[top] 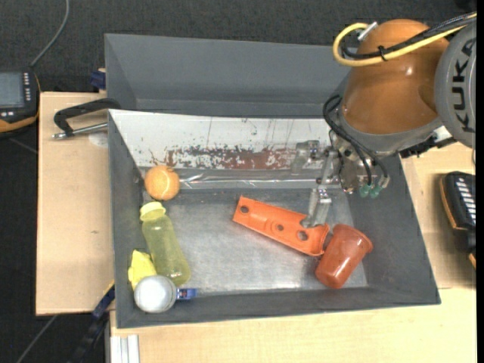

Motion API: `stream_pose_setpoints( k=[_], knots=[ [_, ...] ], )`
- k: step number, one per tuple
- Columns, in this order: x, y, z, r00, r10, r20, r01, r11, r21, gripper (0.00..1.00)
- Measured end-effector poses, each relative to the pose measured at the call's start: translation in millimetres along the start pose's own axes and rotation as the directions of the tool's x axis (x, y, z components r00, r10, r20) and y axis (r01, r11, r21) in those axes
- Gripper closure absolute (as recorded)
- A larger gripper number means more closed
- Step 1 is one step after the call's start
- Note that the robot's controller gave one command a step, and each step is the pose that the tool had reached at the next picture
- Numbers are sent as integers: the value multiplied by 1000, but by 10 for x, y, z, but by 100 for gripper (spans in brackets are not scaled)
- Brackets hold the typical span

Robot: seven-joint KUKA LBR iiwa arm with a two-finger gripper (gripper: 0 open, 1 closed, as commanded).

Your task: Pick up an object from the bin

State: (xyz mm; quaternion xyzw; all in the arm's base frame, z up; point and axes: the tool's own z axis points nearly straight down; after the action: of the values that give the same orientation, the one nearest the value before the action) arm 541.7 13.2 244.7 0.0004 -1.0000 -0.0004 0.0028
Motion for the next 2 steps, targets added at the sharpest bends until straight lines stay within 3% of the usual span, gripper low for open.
stream_pose_setpoints(
  k=[1, 2],
  knots=[
    [-14, 0, -48, 1000, 0, 9, 0, 1000, 0, 0],
    [-19, 5, 788, 997, 82, 9, -82, 997, -2, 0]
  ],
)
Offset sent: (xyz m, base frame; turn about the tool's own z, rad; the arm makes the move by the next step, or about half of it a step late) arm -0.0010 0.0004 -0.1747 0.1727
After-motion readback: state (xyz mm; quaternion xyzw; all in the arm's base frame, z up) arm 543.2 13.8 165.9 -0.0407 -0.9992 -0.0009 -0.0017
